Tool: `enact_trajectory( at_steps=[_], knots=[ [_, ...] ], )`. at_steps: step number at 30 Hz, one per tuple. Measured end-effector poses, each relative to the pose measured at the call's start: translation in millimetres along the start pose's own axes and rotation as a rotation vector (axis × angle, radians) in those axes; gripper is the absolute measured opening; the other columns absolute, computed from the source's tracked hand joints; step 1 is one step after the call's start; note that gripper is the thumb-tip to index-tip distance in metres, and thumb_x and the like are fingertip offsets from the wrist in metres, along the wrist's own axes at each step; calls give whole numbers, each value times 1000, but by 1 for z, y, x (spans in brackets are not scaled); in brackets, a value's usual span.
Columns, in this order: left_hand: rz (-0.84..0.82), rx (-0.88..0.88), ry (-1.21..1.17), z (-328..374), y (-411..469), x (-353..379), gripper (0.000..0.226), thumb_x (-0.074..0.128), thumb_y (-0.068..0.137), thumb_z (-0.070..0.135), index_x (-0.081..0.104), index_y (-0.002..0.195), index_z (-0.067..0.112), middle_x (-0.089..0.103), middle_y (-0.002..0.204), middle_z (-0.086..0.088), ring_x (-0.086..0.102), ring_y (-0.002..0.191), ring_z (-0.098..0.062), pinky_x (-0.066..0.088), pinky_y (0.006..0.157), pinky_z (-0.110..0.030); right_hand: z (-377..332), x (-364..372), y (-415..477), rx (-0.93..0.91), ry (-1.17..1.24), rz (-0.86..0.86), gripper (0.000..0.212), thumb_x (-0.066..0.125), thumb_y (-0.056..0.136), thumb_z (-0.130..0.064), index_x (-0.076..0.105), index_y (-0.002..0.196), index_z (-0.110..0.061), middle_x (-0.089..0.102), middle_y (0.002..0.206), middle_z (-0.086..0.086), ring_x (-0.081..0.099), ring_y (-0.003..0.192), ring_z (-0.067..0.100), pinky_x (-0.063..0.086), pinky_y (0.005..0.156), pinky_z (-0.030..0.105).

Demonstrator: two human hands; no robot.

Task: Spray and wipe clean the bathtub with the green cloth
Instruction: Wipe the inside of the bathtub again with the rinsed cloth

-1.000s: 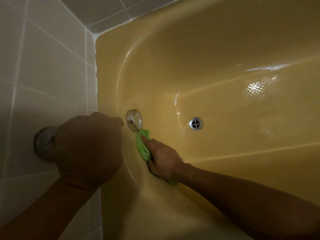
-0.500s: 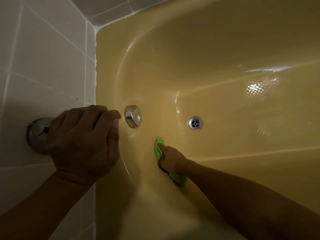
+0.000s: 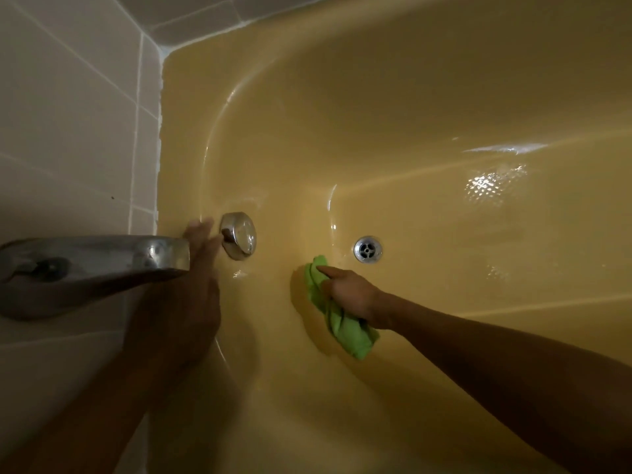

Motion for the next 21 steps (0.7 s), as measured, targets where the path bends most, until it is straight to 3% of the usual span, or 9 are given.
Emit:
enact_trajectory(
  at_steps=[2,3,6,9,12,15,18,21],
  knots=[
    [84,-6,-71,-12,14,1,55,32,106,17,31,160,7,24,170,-10,24,157,-32,26,122,-64,-13,12,-2,-62,51,-13,54,33,99,-41,45,151,-39,55,141,-2,58,125,25,46,108,42],
    [127,-2,-84,-16,21,1,56,33,107,18,29,161,8,20,172,-7,17,159,-28,20,125,-62,-25,22,-11,-122,54,-19,52,35,100,-37,47,151,-38,54,142,-3,56,126,22,44,112,39],
    [241,-87,-146,-31,32,-1,53,36,107,15,34,159,5,27,170,-8,22,158,-25,20,124,-60,-67,54,-48,-399,18,3,58,58,100,-20,41,155,-30,56,134,-7,57,112,9,44,100,21],
    [282,-113,-234,-33,33,-3,50,38,106,10,40,155,1,34,166,-10,27,156,-26,24,122,-62,-101,66,-68,-670,-63,133,68,66,95,-21,37,157,-17,56,130,3,56,114,17,47,99,29],
    [302,-121,-296,-33,34,-7,48,39,104,8,45,151,-3,39,162,-12,32,153,-29,26,121,-65,-118,69,-71,-845,-102,235,67,64,96,-19,36,156,-11,52,124,7,56,102,22,48,87,29],
    [314,-140,-328,-33,34,-9,48,40,102,6,48,147,-7,42,159,-17,34,152,-33,25,121,-65,-121,72,-67,-883,-150,298,59,56,99,-18,39,154,-9,50,126,11,55,102,27,52,84,38],
    [307,-113,-314,-28,36,-9,49,40,99,0,48,146,-10,42,157,-22,36,150,-39,27,119,-69,-110,75,-48,-879,-289,322,56,50,99,-19,41,153,-9,48,123,11,53,106,29,50,86,37],
    [290,-101,-294,-25,39,-9,52,39,95,-4,47,147,-10,40,159,-20,34,151,-37,27,119,-68,-82,77,-16,-768,-410,313,58,45,97,-23,39,153,-10,47,123,10,51,107,28,50,87,38]
  ],
)
Point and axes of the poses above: each hand's wrist, its own y-axis towards the middle knuckle, its own x-axis out of the palm, z = x × y, the point moved 10 cm from there along y, towards the middle knuckle
